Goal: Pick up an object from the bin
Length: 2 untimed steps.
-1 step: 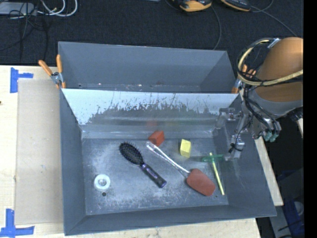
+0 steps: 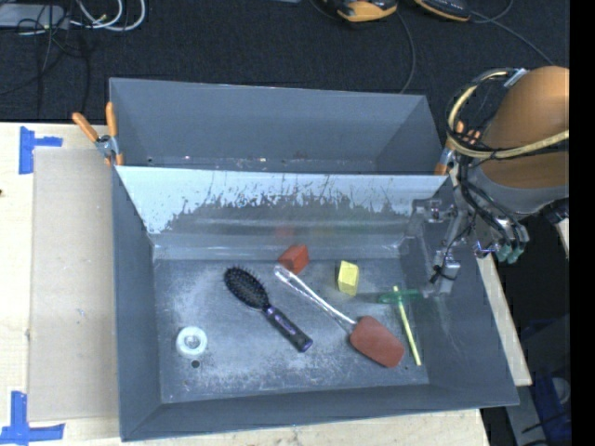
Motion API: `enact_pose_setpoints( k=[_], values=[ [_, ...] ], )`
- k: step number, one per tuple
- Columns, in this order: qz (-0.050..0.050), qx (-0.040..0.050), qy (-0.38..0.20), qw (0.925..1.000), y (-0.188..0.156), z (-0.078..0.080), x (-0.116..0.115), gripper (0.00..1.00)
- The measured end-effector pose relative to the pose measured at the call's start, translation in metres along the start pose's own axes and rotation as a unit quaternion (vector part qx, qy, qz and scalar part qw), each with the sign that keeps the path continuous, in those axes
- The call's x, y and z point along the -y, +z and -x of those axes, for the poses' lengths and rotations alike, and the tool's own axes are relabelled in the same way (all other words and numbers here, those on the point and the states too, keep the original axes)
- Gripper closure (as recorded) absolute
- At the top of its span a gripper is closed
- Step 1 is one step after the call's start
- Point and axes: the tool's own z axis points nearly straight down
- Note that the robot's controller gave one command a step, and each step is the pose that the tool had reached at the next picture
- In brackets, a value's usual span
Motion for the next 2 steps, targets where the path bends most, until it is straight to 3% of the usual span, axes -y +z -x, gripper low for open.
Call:
enact_pose_setpoints(
  k=[1, 2],
  values=[
    [0.000, 0.0001, -0.031, 0.9995, 0.076, 0.013, 0.020, 0.00],
    [0.001, -0.0022, -0.039, 0.9993, 0.080, -0.067, -0.037, 0.00]
  ],
)
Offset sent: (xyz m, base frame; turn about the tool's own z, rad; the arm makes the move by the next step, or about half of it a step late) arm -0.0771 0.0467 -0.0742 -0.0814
